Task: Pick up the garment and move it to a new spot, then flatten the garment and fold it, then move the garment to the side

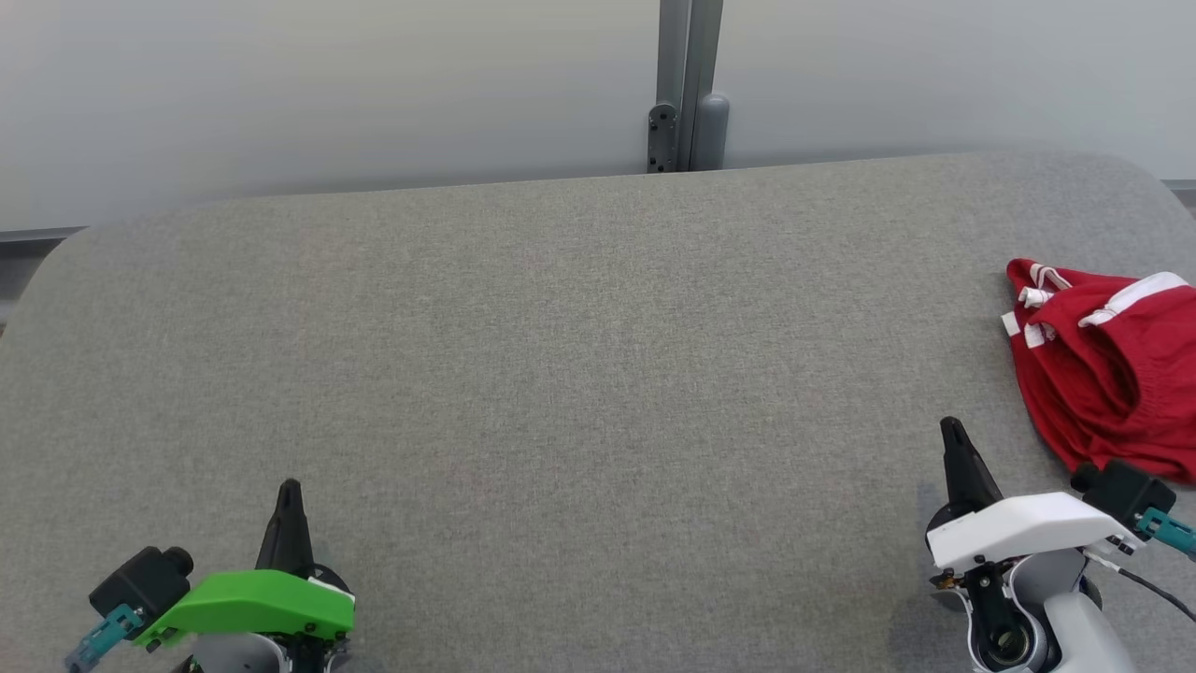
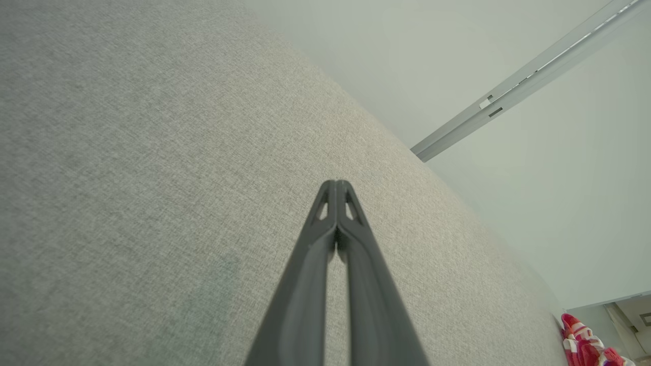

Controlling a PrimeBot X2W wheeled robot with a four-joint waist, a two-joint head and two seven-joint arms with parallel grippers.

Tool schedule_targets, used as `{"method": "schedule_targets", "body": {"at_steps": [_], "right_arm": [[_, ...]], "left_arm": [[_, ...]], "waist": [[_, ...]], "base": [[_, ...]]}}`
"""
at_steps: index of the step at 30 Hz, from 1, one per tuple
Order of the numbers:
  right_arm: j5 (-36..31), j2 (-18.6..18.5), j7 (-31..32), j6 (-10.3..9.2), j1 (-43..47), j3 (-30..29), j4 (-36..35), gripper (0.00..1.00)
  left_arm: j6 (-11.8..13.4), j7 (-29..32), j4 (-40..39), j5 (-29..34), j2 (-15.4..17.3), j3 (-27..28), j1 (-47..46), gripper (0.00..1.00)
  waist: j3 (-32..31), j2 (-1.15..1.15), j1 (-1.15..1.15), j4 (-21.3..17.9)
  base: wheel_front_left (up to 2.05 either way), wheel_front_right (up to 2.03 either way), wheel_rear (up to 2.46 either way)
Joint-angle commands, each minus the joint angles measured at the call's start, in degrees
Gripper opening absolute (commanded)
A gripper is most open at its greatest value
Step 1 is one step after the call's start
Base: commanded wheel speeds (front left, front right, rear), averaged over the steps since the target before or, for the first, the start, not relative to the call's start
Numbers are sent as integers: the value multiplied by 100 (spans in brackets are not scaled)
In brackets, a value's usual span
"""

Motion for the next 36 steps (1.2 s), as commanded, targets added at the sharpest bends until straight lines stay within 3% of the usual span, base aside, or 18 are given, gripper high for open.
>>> {"method": "schedule_targets", "body": {"at_steps": [1, 36], "right_arm": [[213, -37, 57, -2, -15, -31, -122, 0], [2494, -51, 637, -2, 111, -215, -464, 0]], "left_arm": [[-39, 49, -97, -202, 27, 48, -137, 0], [-309, 633, -333, -2383, 41, 364, -197, 0]], "waist": [[-3, 0, 0, -3], [-61, 0, 0, -68]], "base": [[0, 0, 0], [0, 0, 0]]}}
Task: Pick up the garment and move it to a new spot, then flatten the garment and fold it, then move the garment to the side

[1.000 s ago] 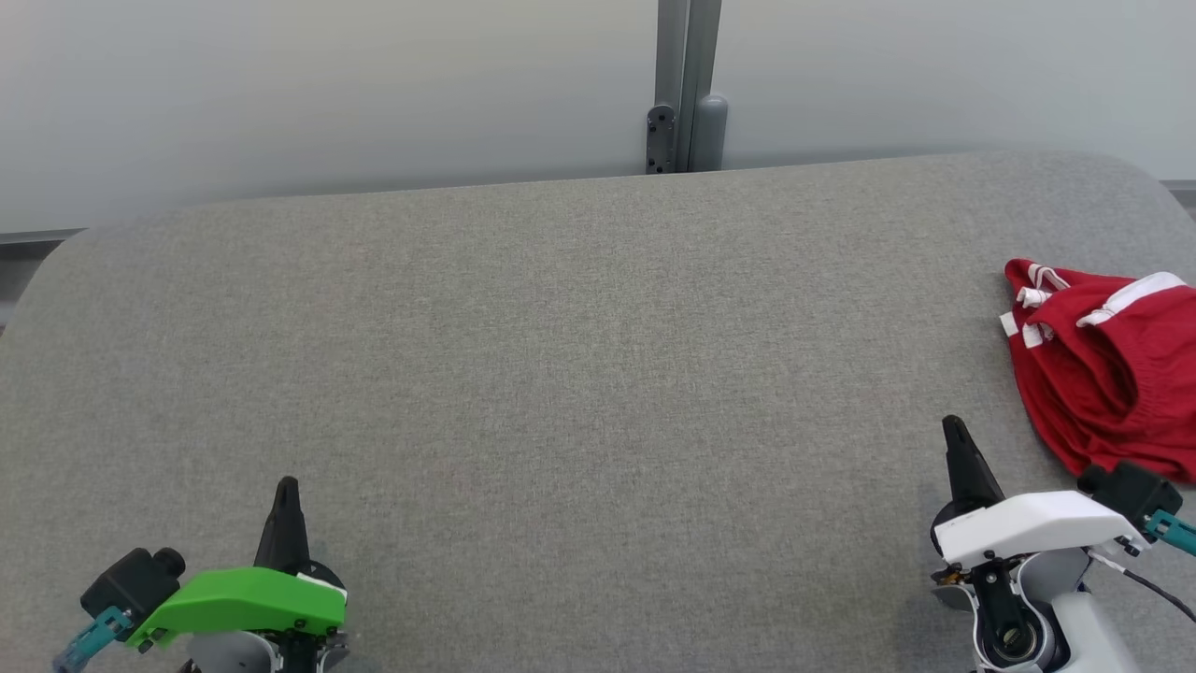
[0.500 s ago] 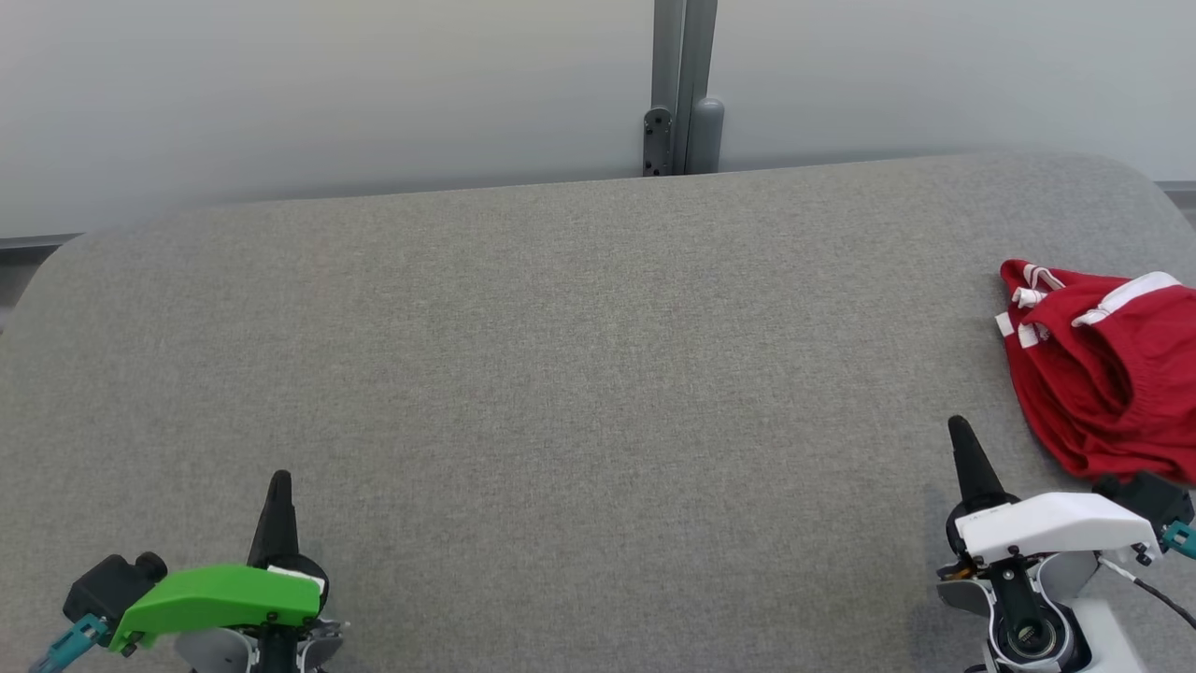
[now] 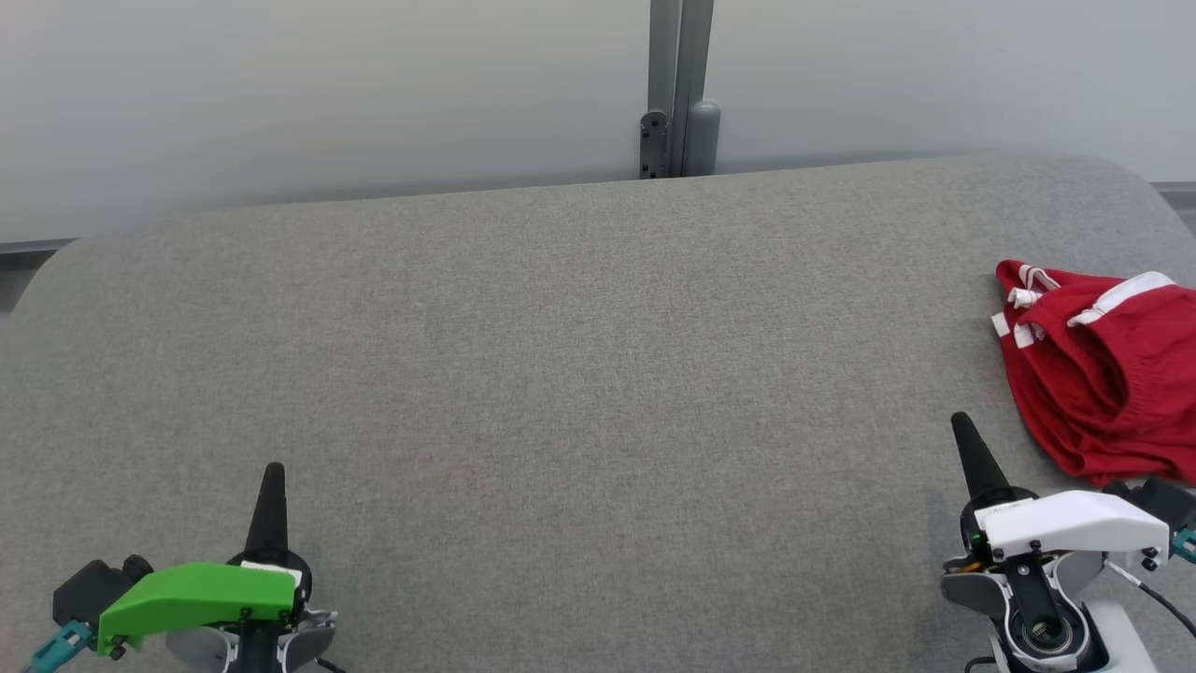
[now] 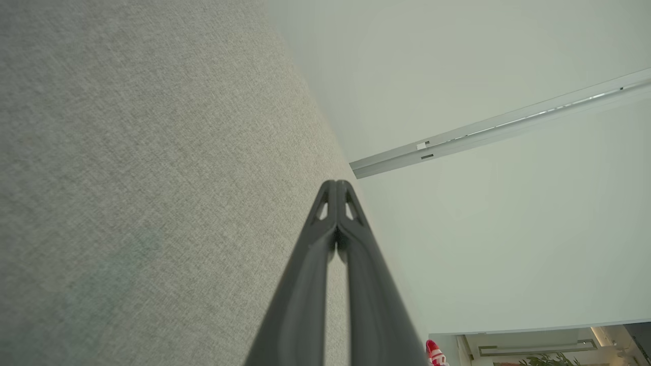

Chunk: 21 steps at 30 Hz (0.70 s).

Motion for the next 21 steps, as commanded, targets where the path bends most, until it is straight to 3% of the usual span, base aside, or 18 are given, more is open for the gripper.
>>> {"method": "schedule_targets", "body": {"at_steps": [1, 21], "right_arm": [[163, -37, 47, 2, 11, -26, -88, 0], [1177, -43, 306, 2, 82, -108, -238, 0]], "left_arm": [[-52, 43, -75, -178, 37, 38, -149, 0], [-168, 303, -173, -1157, 42, 179, -159, 0]], "waist": [[-3, 0, 0, -3], [-37, 0, 0, -40]], "base": [[0, 0, 0], [0, 0, 0]]}}
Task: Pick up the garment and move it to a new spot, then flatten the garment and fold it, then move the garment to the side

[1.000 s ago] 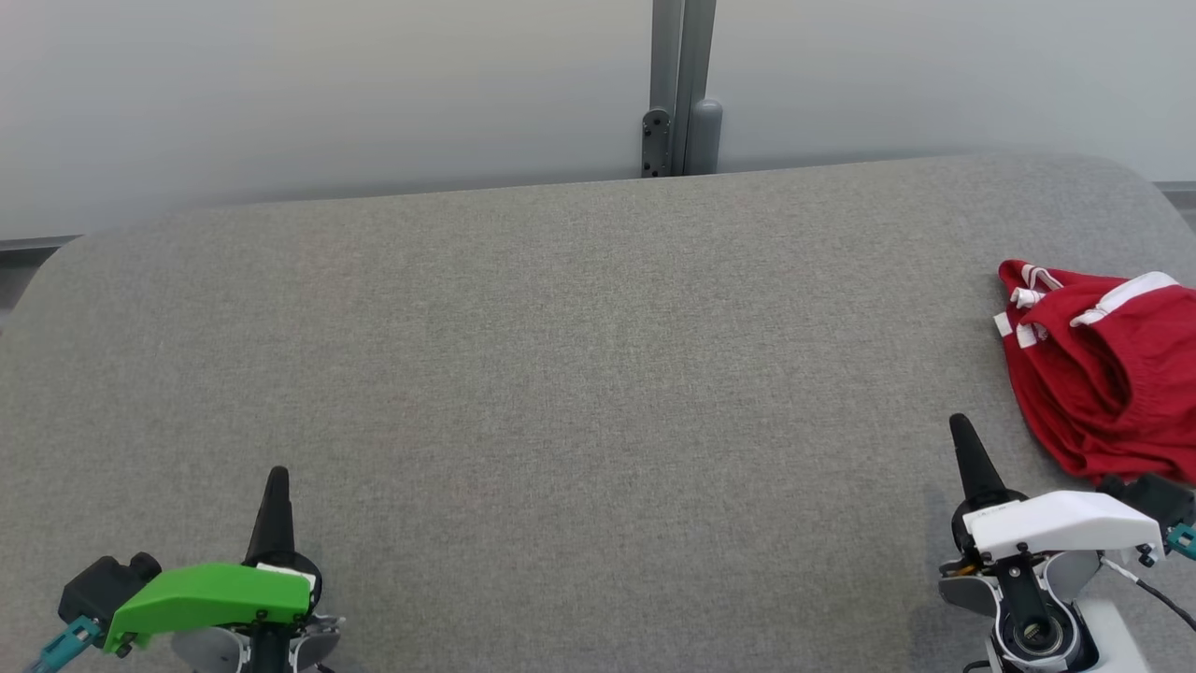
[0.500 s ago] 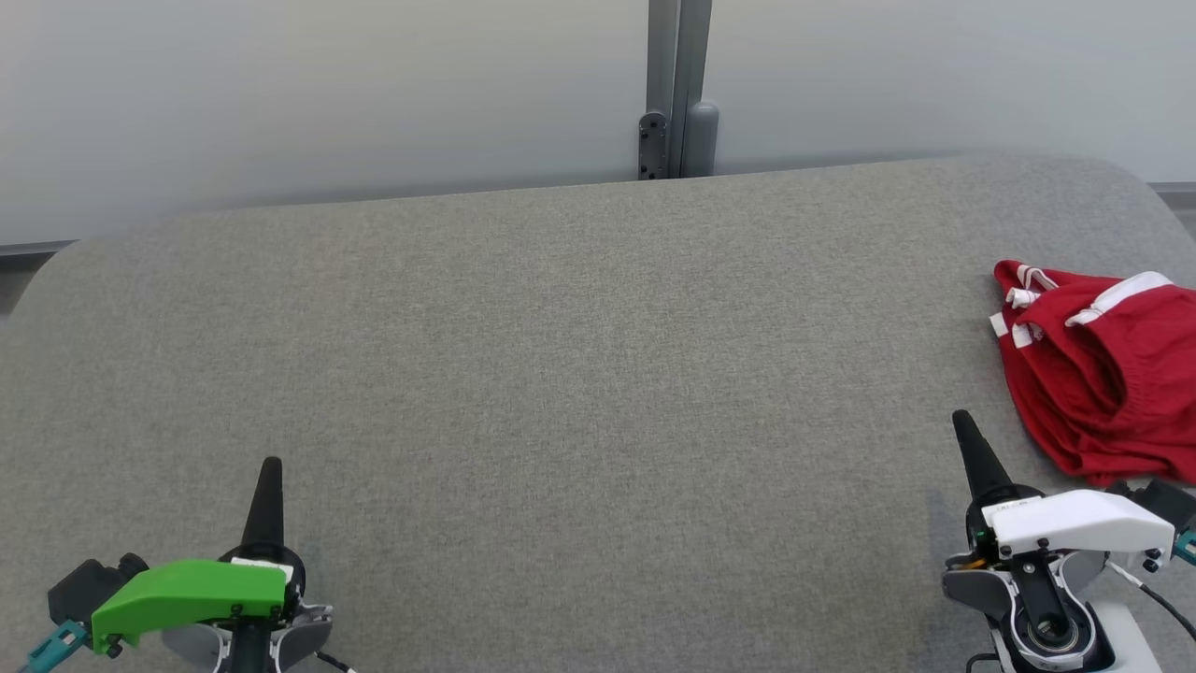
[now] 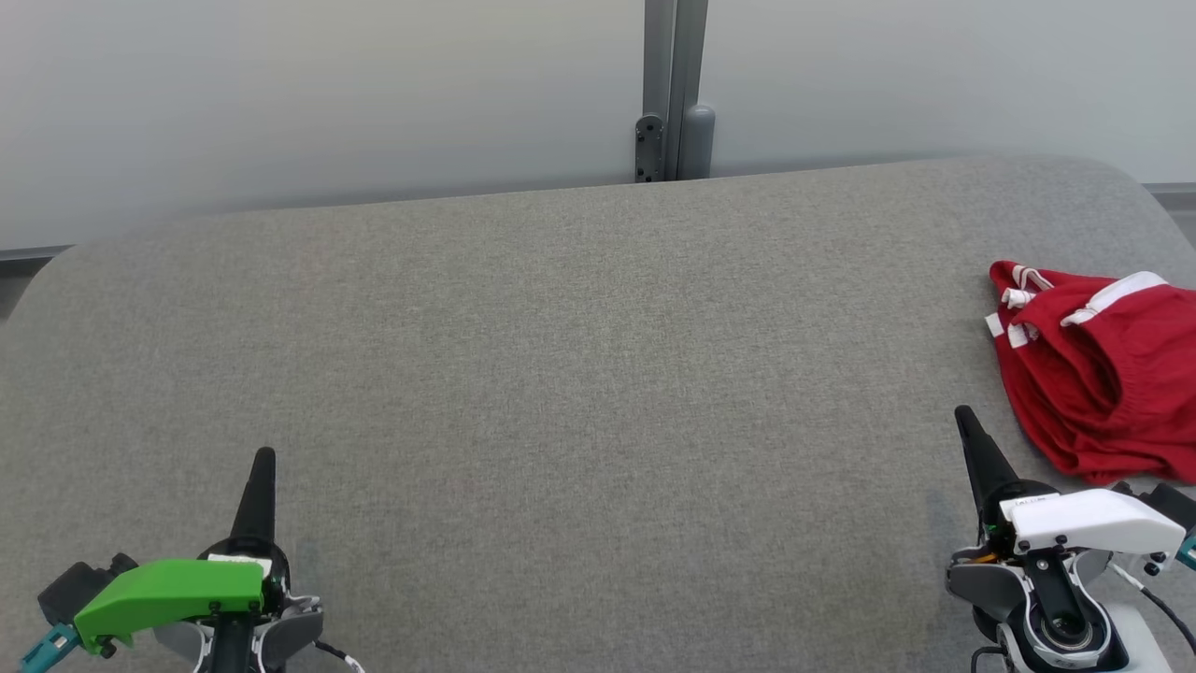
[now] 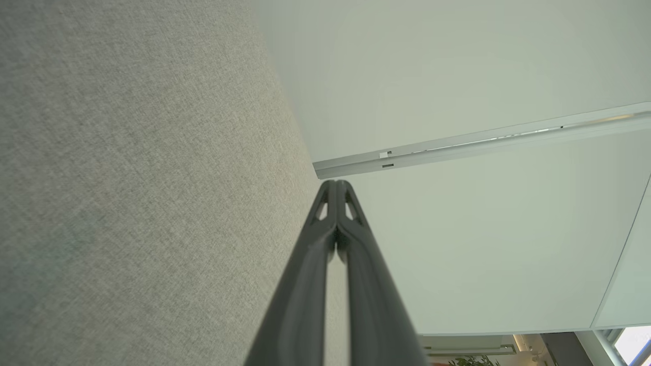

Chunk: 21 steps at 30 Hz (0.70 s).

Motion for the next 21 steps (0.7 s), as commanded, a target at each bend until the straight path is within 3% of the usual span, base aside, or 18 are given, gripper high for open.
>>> {"method": "schedule_targets", "body": {"at_steps": [1, 21], "right_arm": [[138, -35, 44, 3, 53, -26, -72, 0], [1003, -38, 269, 2, 103, -94, -194, 0]], "left_arm": [[-41, 36, -50, -166, 37, 35, -107, 0], [-139, 260, -136, -971, 42, 157, -122, 0]], "waist": [[-3, 0, 0, -3], [-36, 0, 0, -40]], "base": [[0, 0, 0], [0, 0, 0]]}}
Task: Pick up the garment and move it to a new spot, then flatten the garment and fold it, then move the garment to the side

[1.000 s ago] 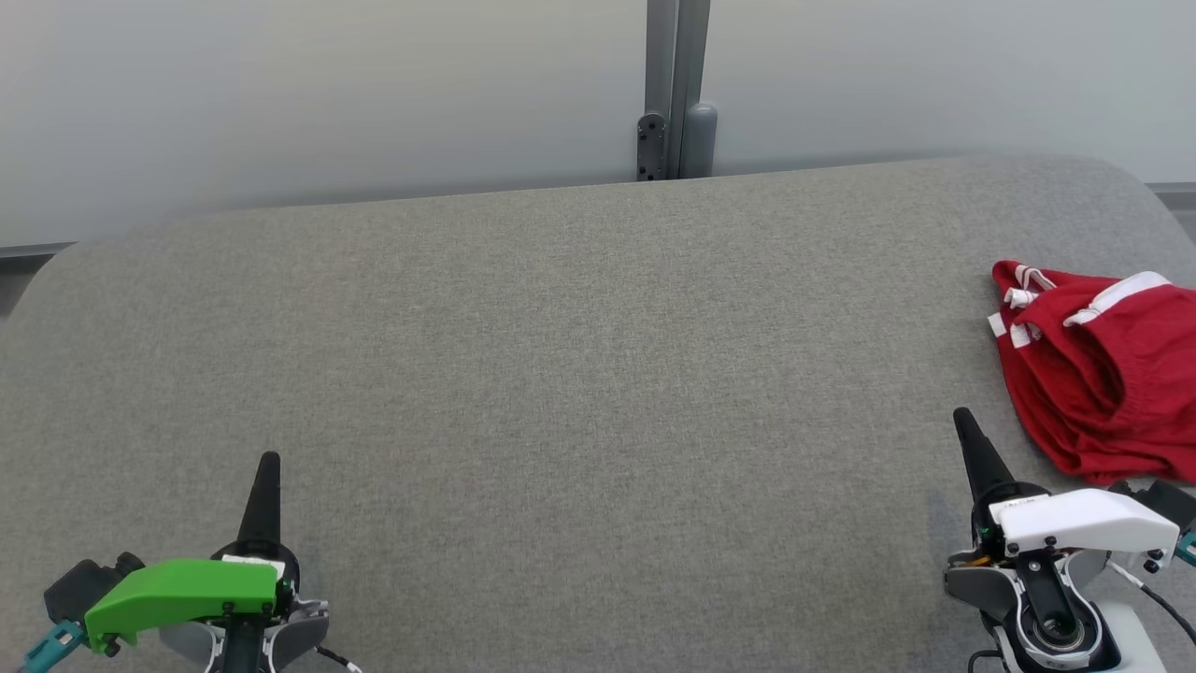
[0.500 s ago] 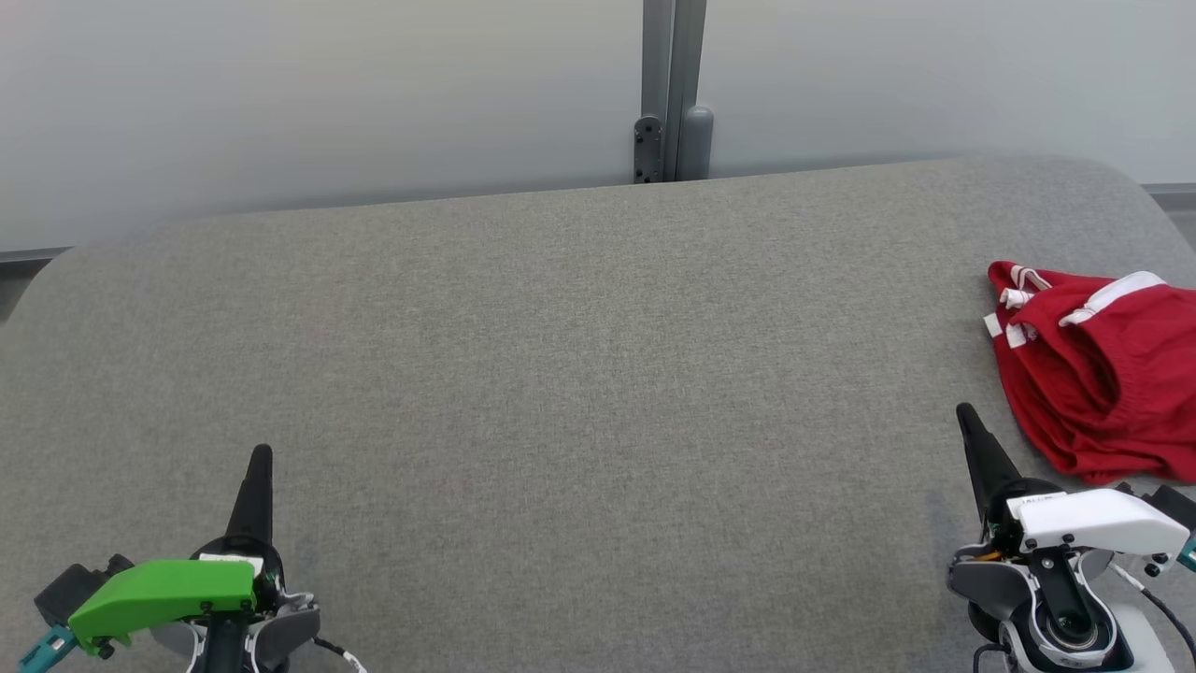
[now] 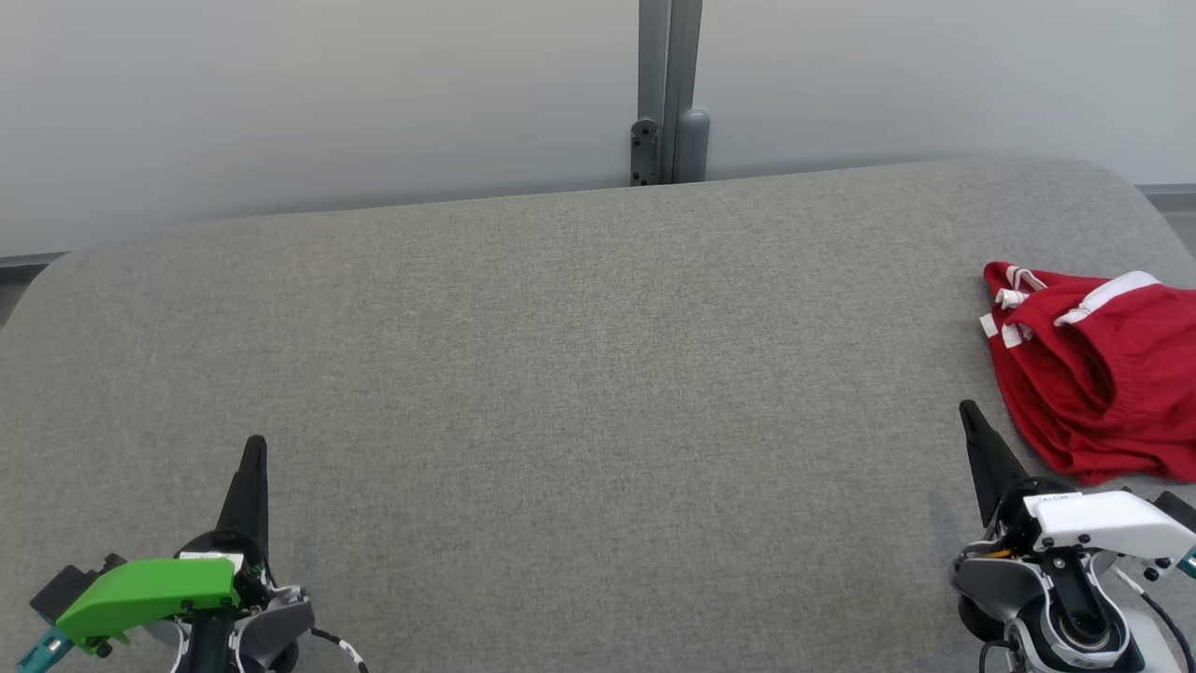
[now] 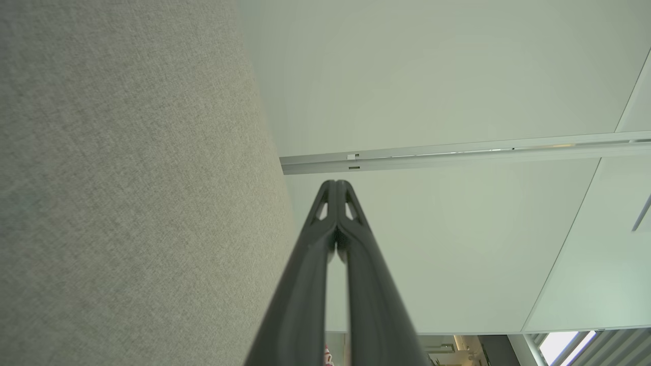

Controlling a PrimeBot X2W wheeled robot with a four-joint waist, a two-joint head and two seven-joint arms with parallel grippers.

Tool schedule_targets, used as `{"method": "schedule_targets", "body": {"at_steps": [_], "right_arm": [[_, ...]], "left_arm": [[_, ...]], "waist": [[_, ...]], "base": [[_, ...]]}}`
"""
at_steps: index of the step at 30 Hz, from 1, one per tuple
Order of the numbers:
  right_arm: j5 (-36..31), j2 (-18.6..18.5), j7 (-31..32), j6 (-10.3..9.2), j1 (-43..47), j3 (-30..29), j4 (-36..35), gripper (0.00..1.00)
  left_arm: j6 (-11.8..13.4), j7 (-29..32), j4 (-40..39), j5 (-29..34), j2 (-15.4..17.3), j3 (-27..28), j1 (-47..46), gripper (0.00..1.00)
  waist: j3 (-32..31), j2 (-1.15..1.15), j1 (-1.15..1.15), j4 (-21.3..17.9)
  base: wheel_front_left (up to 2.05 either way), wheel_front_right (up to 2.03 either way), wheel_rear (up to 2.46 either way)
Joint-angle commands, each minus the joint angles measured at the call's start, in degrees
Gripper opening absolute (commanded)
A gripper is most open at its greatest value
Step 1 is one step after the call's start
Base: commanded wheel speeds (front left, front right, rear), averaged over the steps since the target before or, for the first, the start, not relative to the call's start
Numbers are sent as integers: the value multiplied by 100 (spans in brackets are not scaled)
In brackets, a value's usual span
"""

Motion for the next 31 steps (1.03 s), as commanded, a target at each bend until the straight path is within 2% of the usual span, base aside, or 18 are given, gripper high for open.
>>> {"method": "schedule_targets", "body": {"at_steps": [1, 9, 31], "right_arm": [[128, -28, 53, 2, 58, -22, -48, 0], [425, -30, 124, 2, 75, -46, -93, 0], [410, -29, 120, 2, 73, -43, -89, 0]], "left_arm": [[-30, 29, -42, -95, 38, 36, -94, 0], [-73, 115, -67, -386, 40, 76, -101, 0], [-68, 115, -62, -362, 40, 72, -88, 0]], "waist": [[-2, 0, 0, -2], [-16, 0, 0, -17], [-16, 0, 0, -17]], "base": [[0, 0, 0], [0, 0, 0], [0, 0, 0]]}}
